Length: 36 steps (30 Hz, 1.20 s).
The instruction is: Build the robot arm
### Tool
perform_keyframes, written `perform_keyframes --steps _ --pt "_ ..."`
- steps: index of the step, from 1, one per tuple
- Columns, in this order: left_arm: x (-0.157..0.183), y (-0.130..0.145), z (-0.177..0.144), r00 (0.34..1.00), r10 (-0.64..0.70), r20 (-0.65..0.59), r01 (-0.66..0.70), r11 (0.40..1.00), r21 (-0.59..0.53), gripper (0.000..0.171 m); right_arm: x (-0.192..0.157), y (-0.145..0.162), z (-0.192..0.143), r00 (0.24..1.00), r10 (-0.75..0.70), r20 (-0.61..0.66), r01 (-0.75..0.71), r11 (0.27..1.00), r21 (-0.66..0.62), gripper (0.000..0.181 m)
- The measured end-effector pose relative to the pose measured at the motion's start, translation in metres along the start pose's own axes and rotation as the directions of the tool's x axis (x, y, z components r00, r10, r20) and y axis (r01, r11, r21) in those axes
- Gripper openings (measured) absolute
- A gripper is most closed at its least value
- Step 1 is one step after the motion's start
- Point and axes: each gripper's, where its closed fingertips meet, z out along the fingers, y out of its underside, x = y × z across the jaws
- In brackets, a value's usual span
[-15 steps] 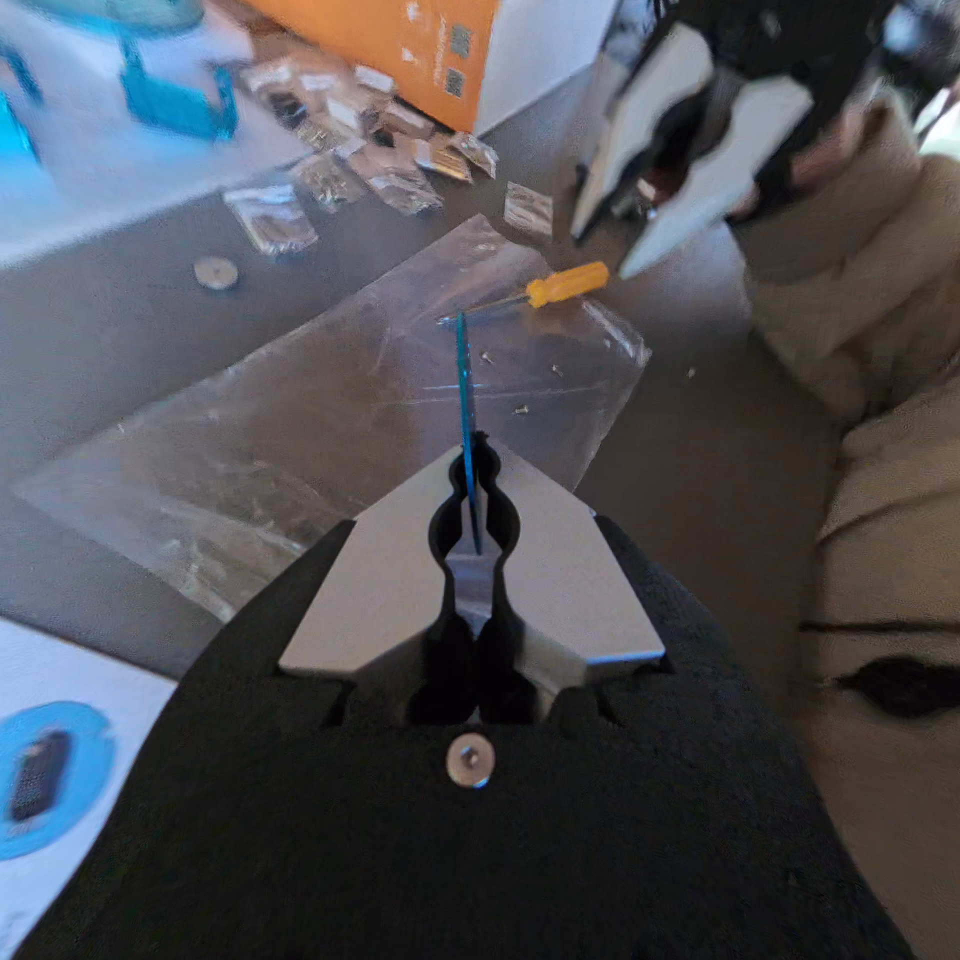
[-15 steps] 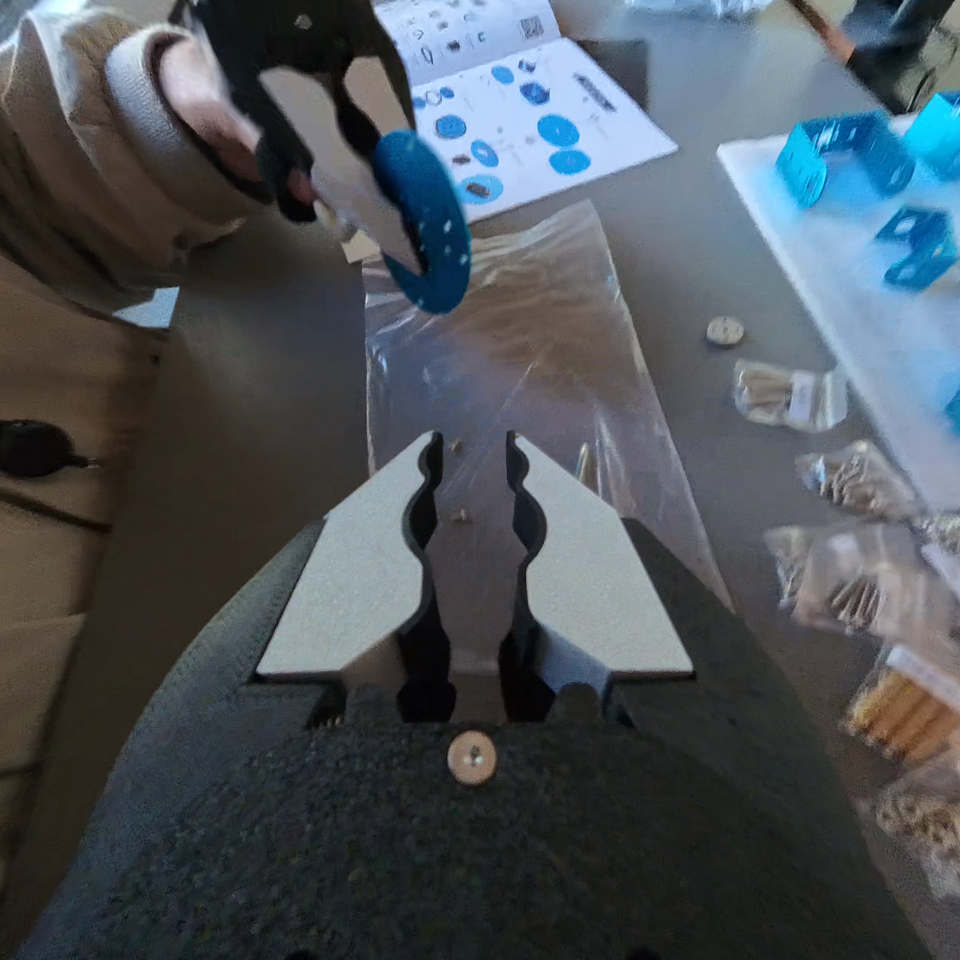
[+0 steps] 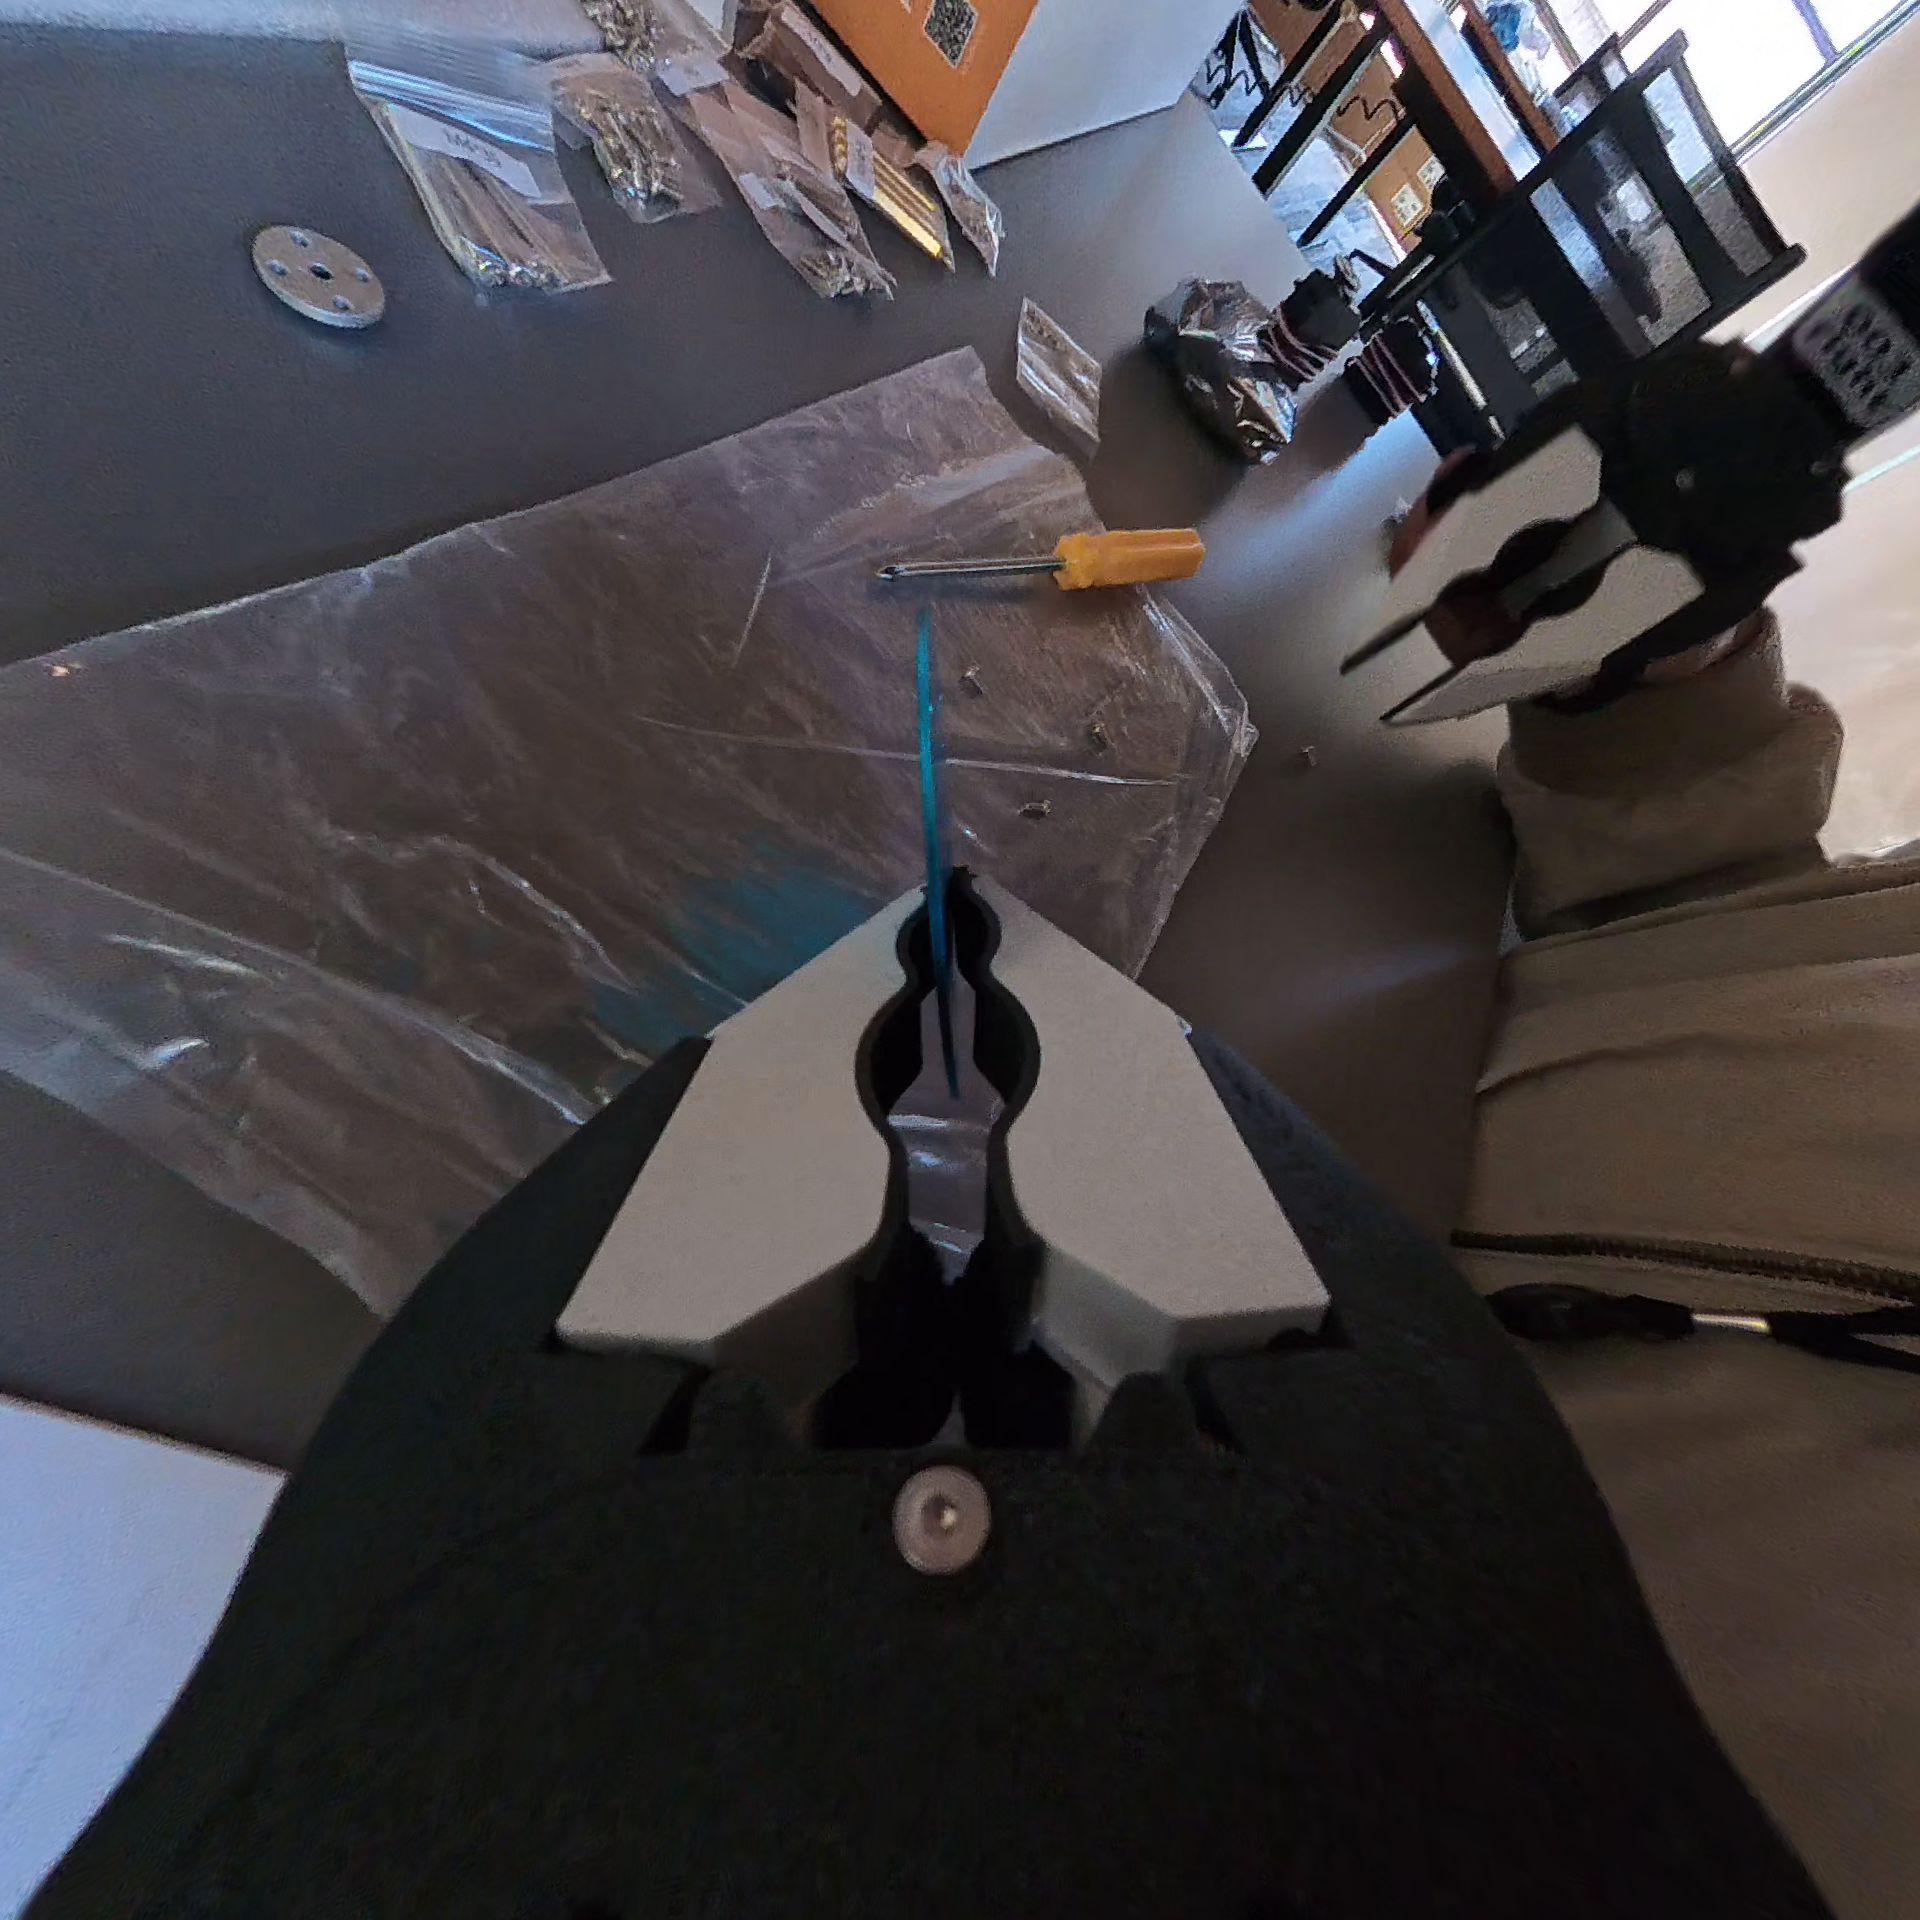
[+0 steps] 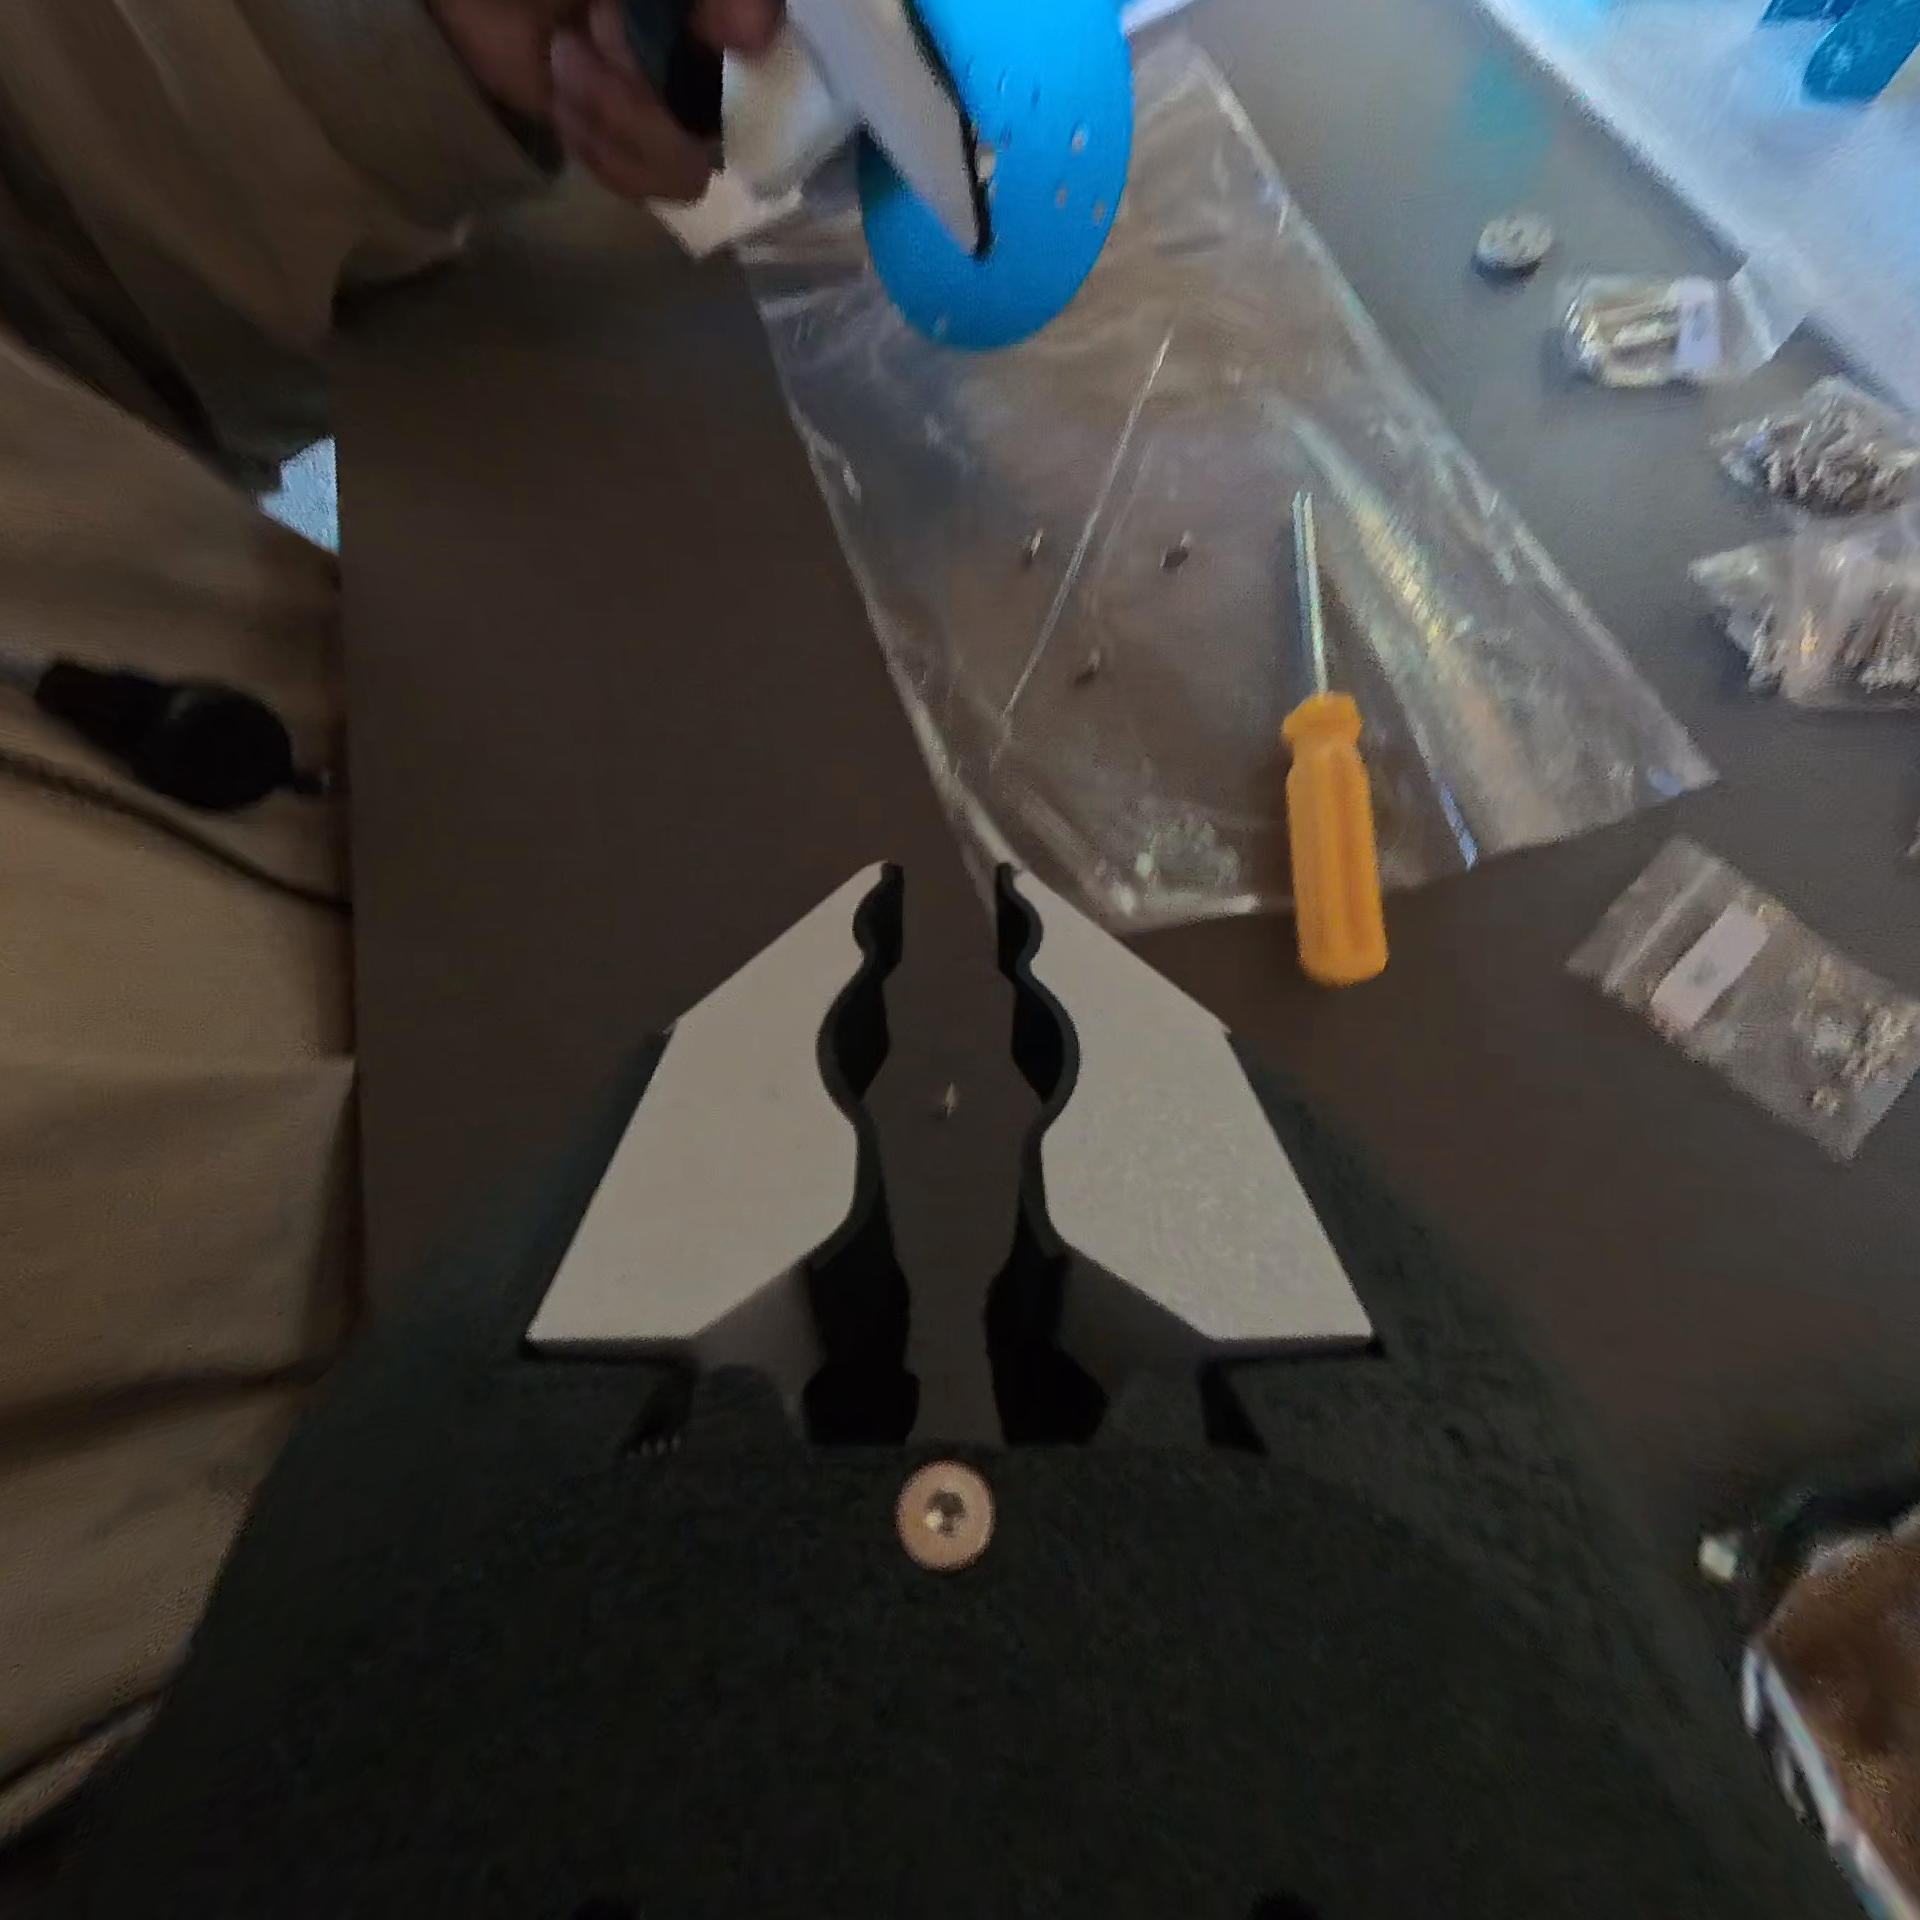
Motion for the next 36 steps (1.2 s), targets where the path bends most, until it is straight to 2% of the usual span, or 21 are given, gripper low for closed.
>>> perform_keyframes --steps 3,6,8,10,13,16,19,22,26,28,32,36 --pt "-0.006 0.003 0.000 0.999 0.028 0.033 -0.027 1.000 -0.015 0.001 0.020 -0.035 0.020 0.999 -0.046 -0.015 0.046 0.999 -0.004 0.027" --pt "-0.013 0.006 -0.001 0.997 0.046 0.069 -0.044 0.999 -0.031 0.001 0.040 -0.074 0.050 0.980 -0.198 0.011 0.198 0.976 -0.087 0.027" --pt "-0.021 0.006 -0.002 0.992 0.061 0.106 -0.057 0.998 -0.035 0.001 0.059 -0.088 0.067 0.966 -0.253 0.049 0.258 0.951 -0.168 0.028" --pt "-0.027 0.006 -0.003 0.986 0.095 0.138 -0.089 0.995 -0.046 0.005 0.075 -0.097 0.072 0.975 -0.204 0.088 0.218 0.952 -0.216 0.030" --pt "-0.031 0.007 -0.005 0.985 0.084 0.148 -0.080 0.996 -0.034 0.009 0.065 -0.116 0.069 0.979 -0.122 0.162 0.137 0.987 -0.084 0.027" --pt "-0.028 -0.002 -0.013 0.987 0.081 0.136 -0.086 0.996 0.032 0.008 0.053 -0.101 0.065 0.985 -0.113 0.134 0.120 0.992 -0.043 0.024" --pt "-0.025 -0.003 -0.016 0.995 0.036 0.094 -0.041 0.998 0.050 0.001 0.045 -0.063 0.052 0.993 -0.103 0.064 0.109 0.987 -0.114 0.024" --pt "-0.022 -0.002 -0.017 0.996 0.044 0.083 -0.049 0.997 0.061 0.001 0.027 -0.022 0.026 0.993 -0.114 0.027 0.117 0.975 -0.190 0.023" --pt "-0.016 -0.007 -0.021 0.995 0.066 0.076 -0.073 0.993 0.093 0.001 0.002 0.011 -0.004 0.991 -0.135 0.015 0.135 0.976 -0.172 0.008" --pt "-0.016 -0.009 -0.023 0.994 0.069 0.080 -0.077 0.992 0.104 0.001 -0.004 0.027 -0.008 0.994 -0.107 0.014 0.107 0.972 -0.210 0.009" --pt "-0.015 -0.007 -0.024 0.987 0.124 0.106 -0.134 0.986 0.096 0.001 -0.016 0.040 -0.008 1.000 -0.017 0.001 0.017 0.963 -0.269 0.020" --pt "-0.013 -0.006 -0.024 0.984 0.147 0.105 -0.156 0.984 0.087 0.001 -0.018 0.047 -0.002 0.987 -0.135 -0.083 0.099 0.935 -0.342 0.014"
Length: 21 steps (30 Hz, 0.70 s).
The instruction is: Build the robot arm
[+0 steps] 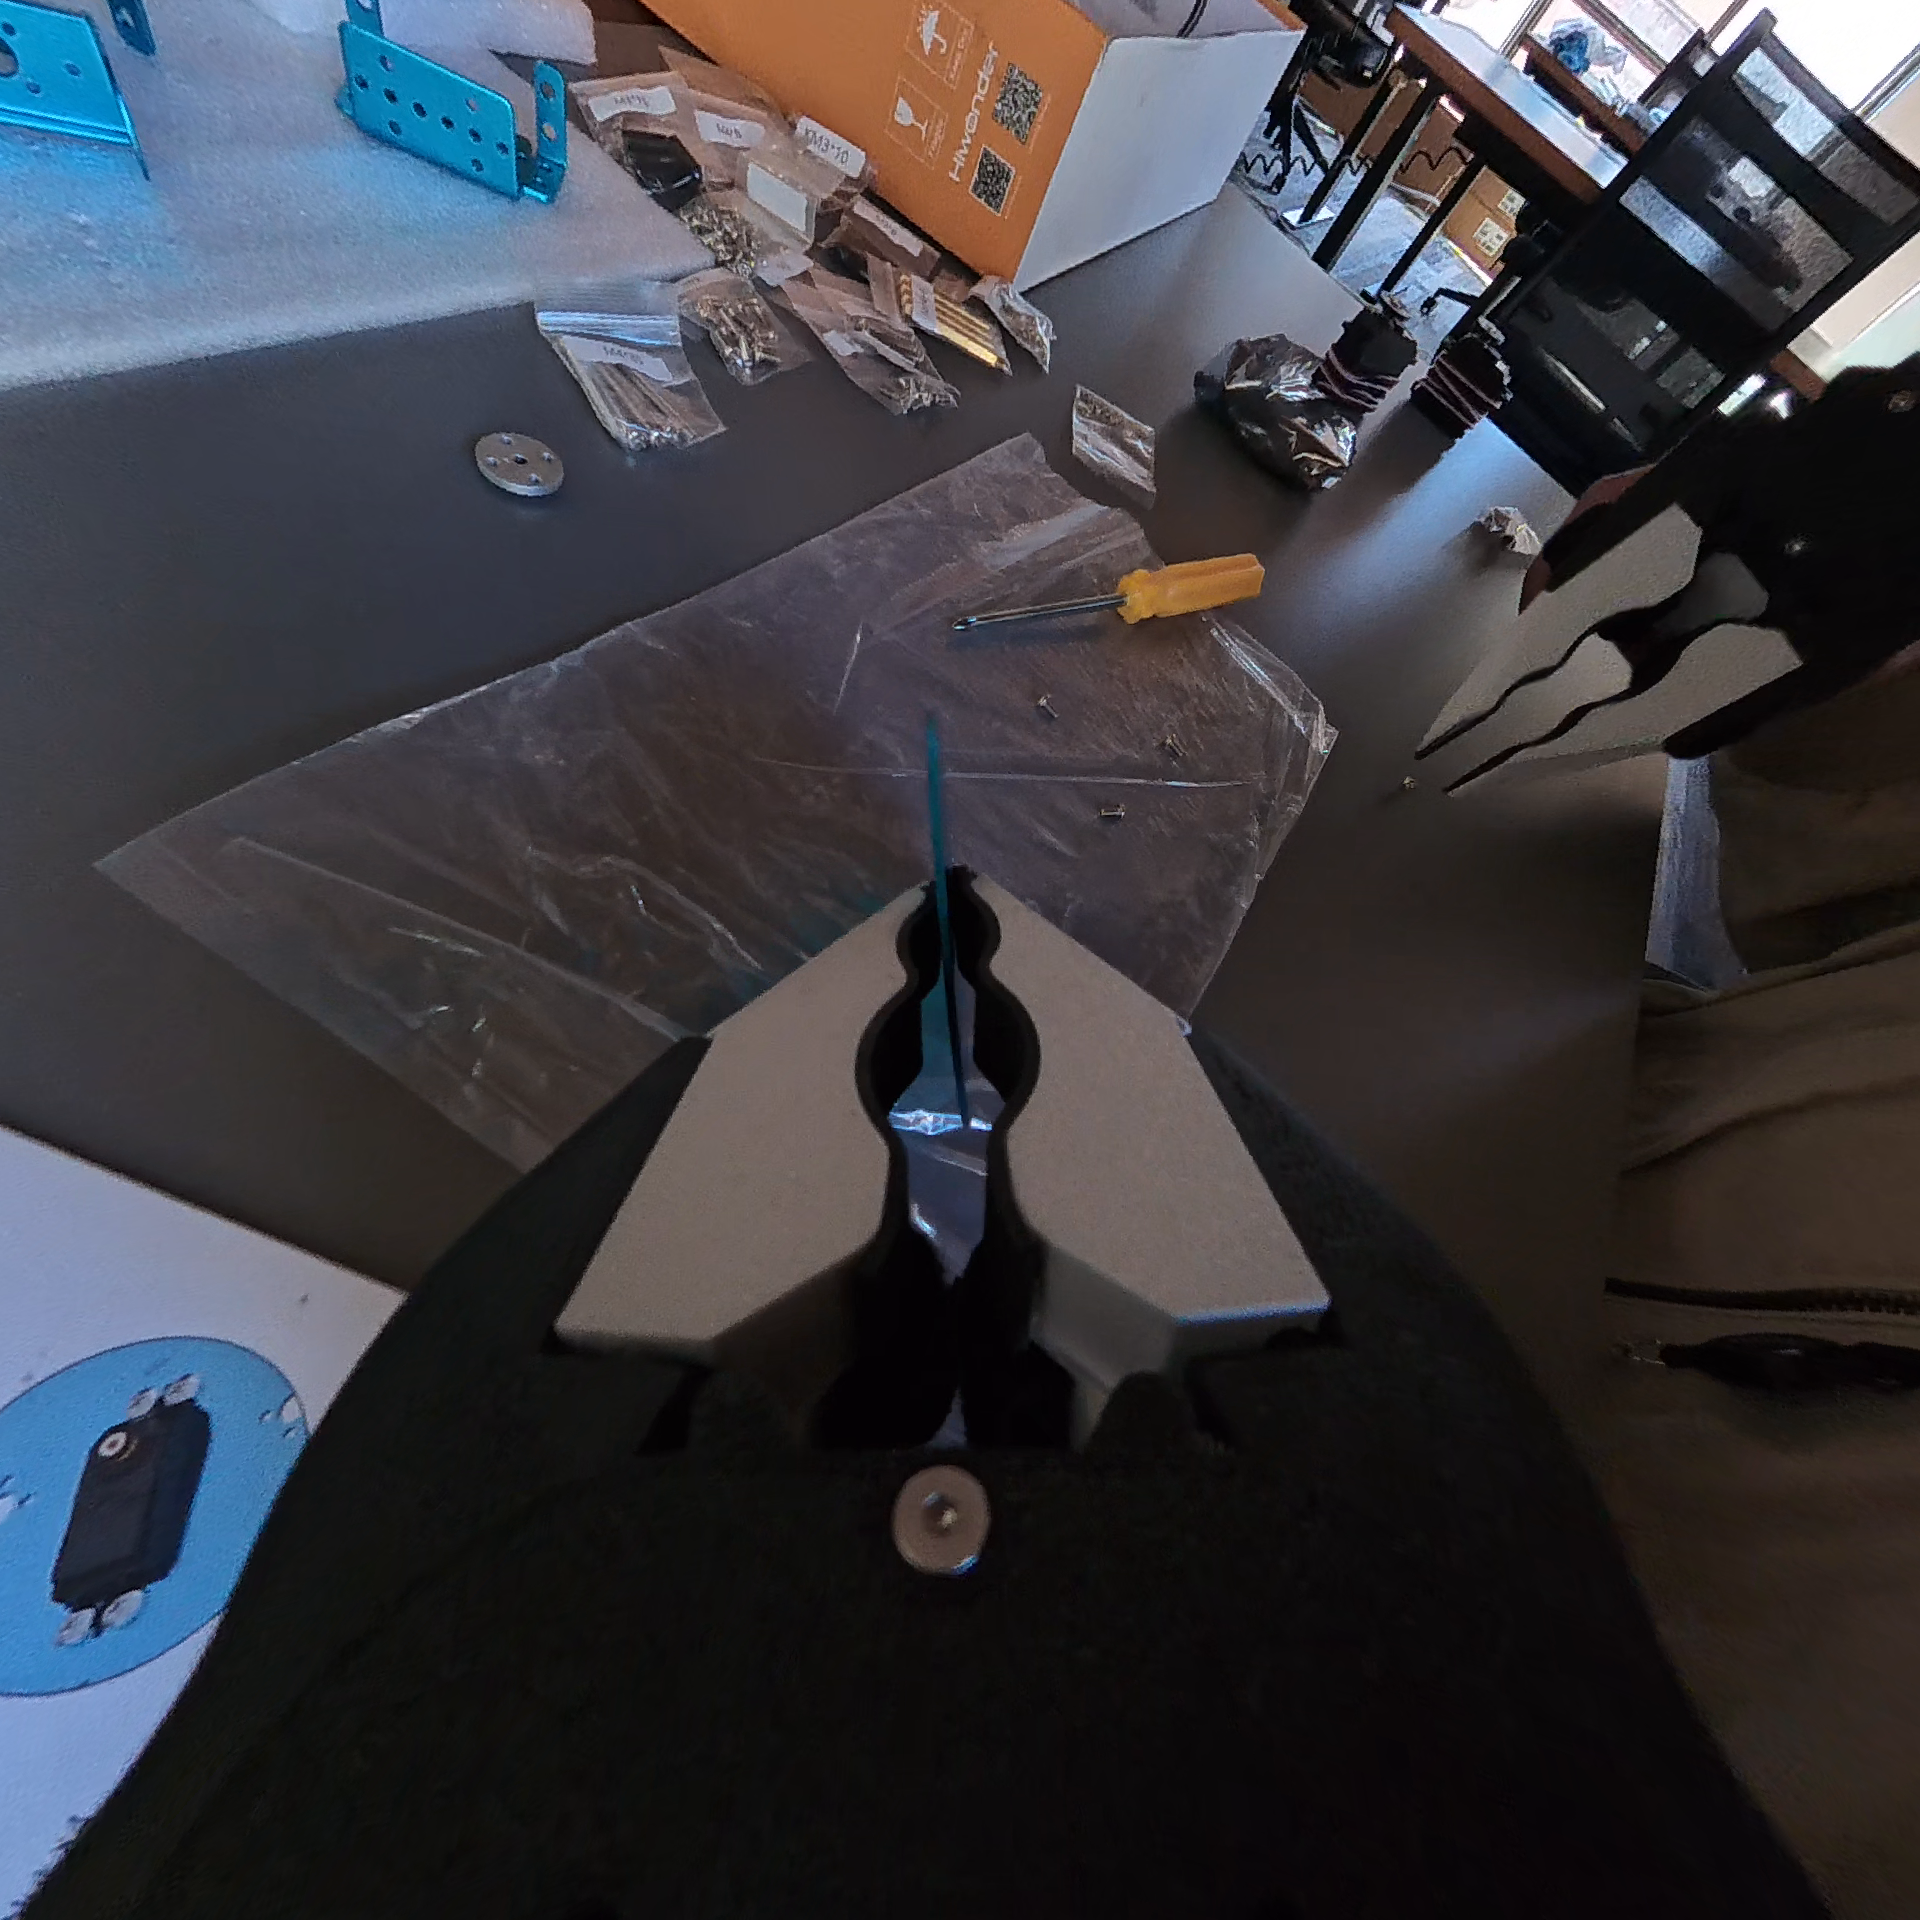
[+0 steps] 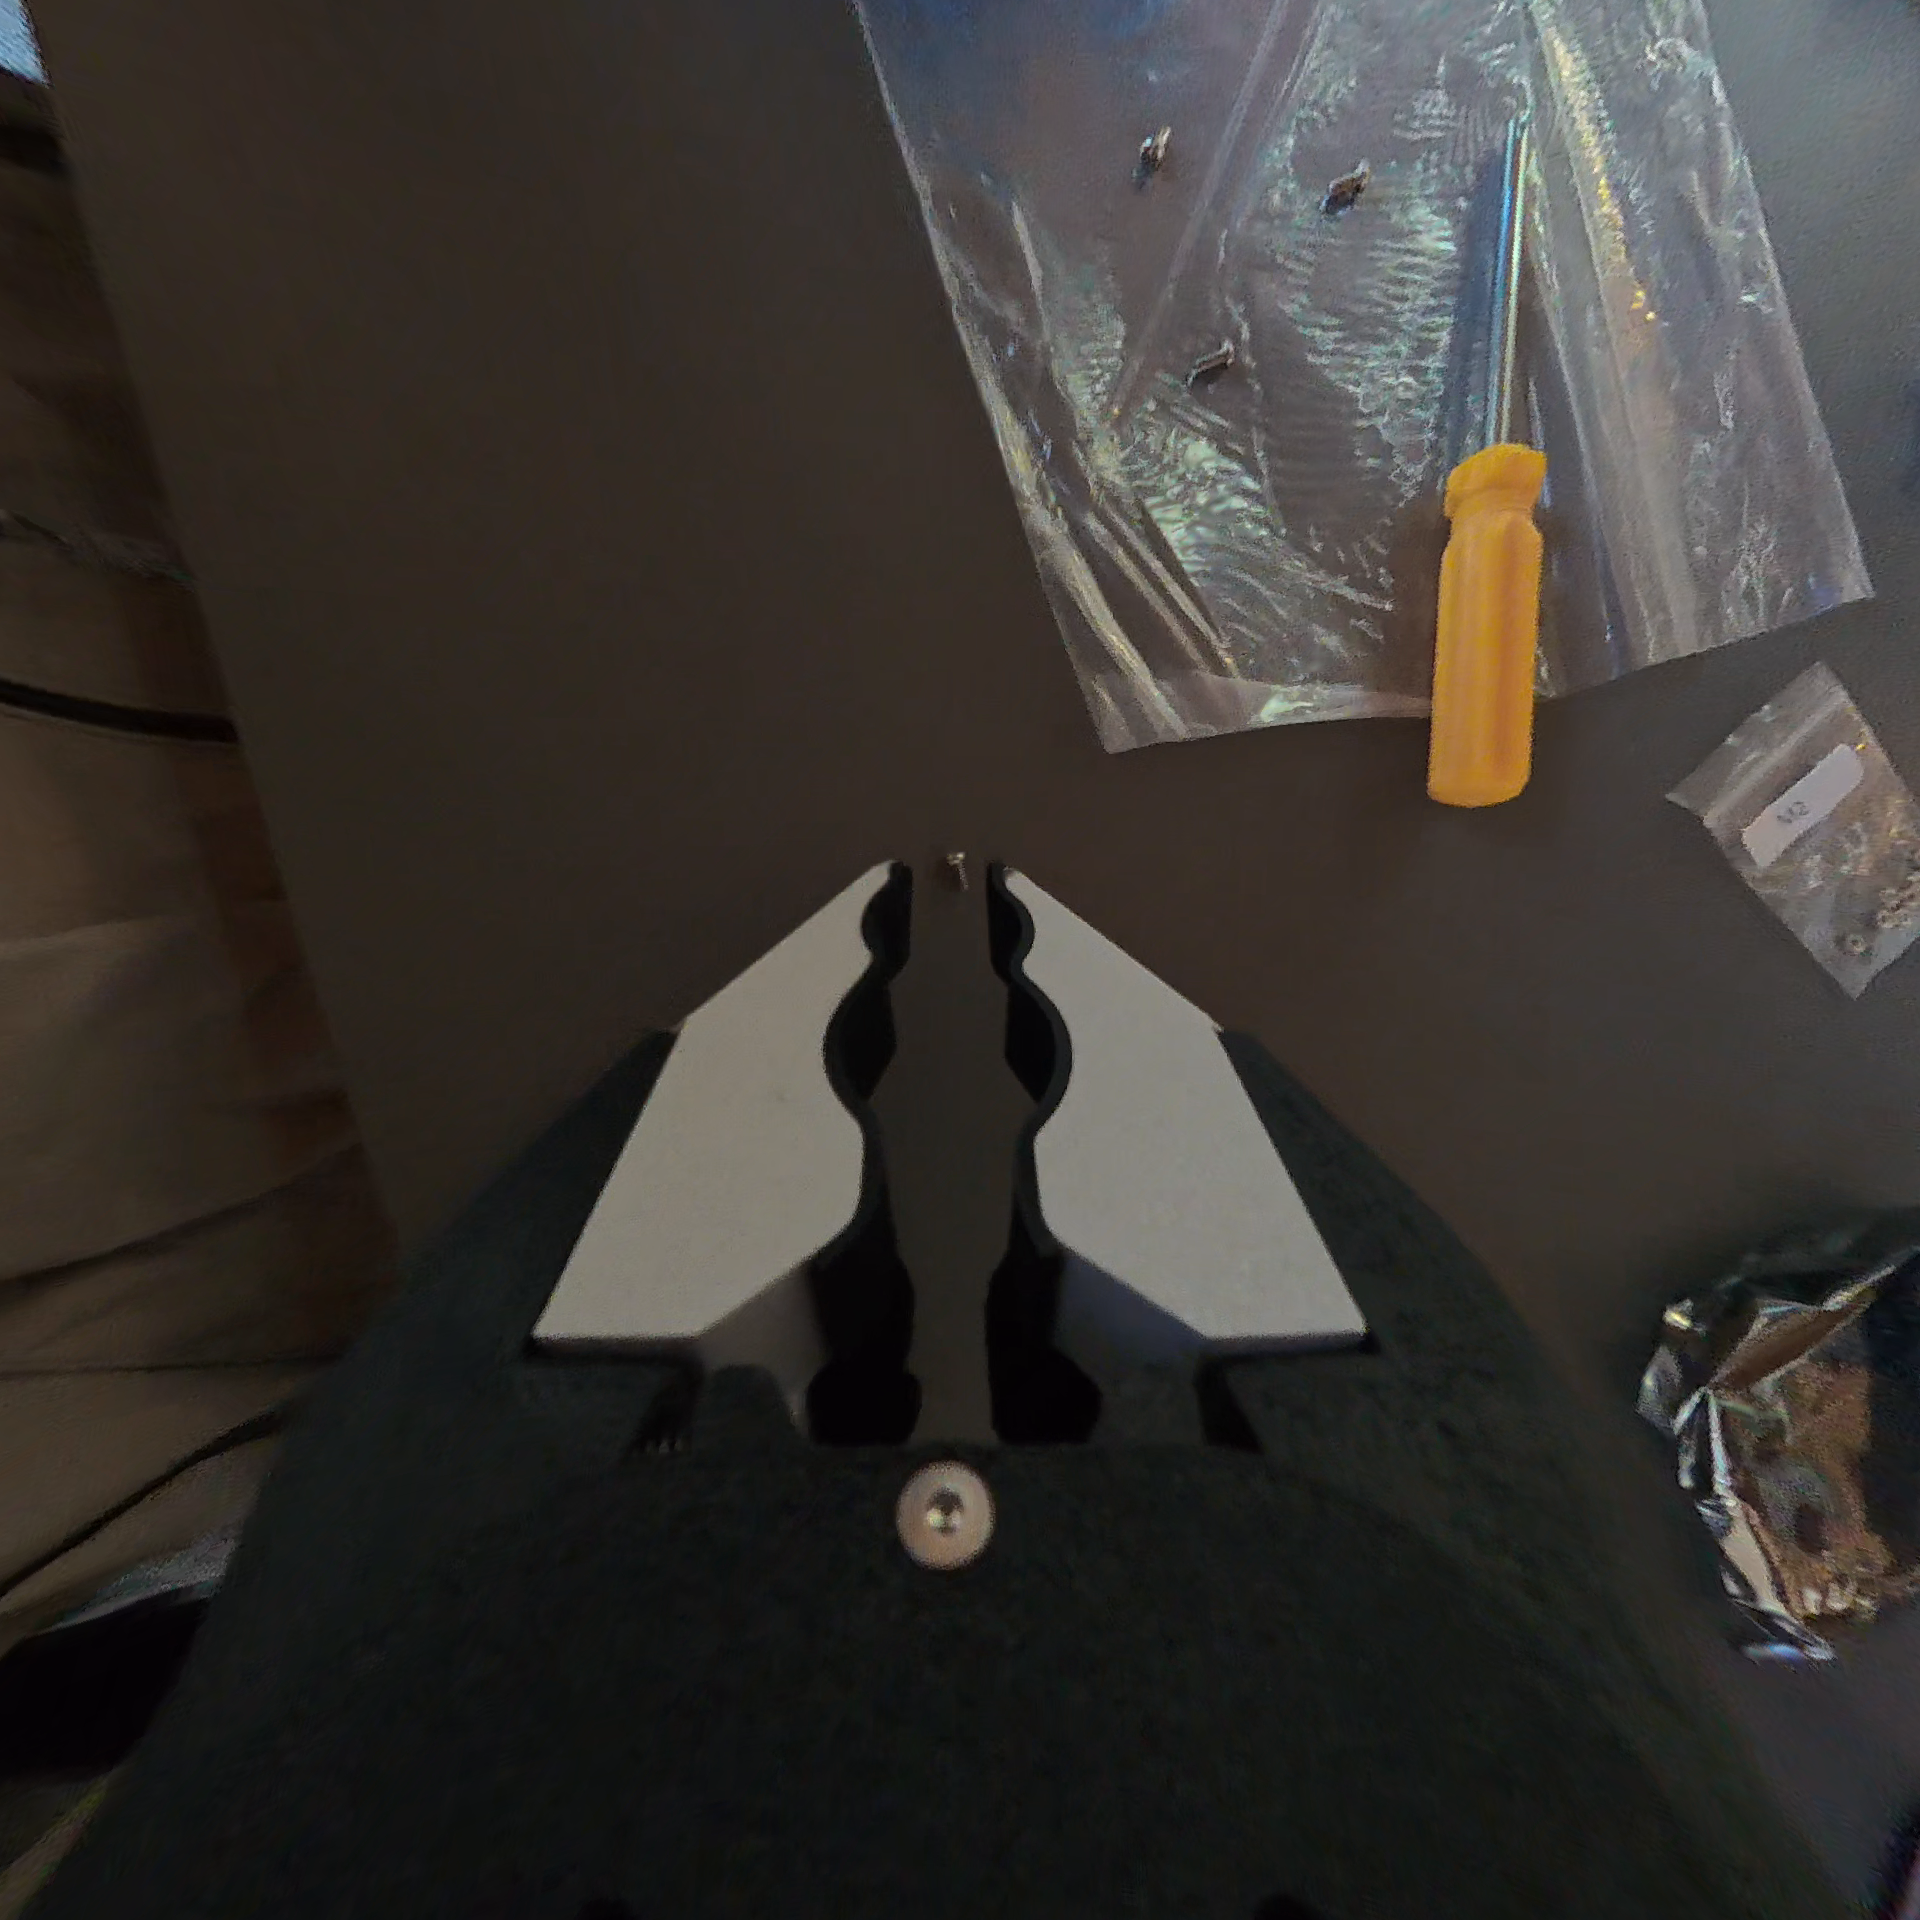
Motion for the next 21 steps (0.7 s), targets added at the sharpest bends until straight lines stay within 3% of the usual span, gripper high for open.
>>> perform_keyframes --steps 9,14,18,21 --pt "-0.003 0.002 -0.002 0.999 0.028 0.023 -0.028 1.000 -0.014 0.002 0.000 0.001 0.011 0.998 -0.059 0.006 0.059 0.993 -0.104 0.004" --pt "0.002 -0.002 -0.007 0.995 -0.080 -0.057 0.081 0.997 0.009 0.001 0.002 -0.002 0.012 0.996 -0.088 0.017 0.089 0.989 -0.115 0.003" --pt "0.021 -0.021 -0.014 0.946 -0.209 -0.247 0.240 0.965 0.102 0.001 0.006 -0.051 0.008 0.995 -0.095 0.018 0.092 0.988 0.126 0.003" --pt "0.037 -0.034 -0.016 0.862 -0.306 -0.405 0.387 0.913 0.132 0.001 0.015 -0.131 -0.007 0.995 -0.096 0.001 0.083 0.868 0.490 0.003"
